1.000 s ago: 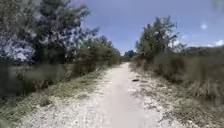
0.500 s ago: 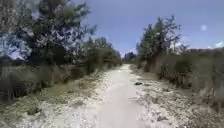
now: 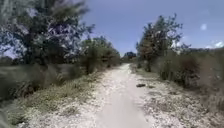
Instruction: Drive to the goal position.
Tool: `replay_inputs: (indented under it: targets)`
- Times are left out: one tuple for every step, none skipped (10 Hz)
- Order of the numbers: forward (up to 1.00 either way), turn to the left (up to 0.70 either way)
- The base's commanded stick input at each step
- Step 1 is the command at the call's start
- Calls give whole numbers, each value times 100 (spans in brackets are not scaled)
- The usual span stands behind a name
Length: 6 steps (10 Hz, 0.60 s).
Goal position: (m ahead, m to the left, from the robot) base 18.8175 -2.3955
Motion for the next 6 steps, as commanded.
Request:
replay_inputs:
  targets:
    - [50, 0]
    - [50, 0]
    - [50, 0]
    - [50, 0]
    - [50, 0]
    - [50, 0]
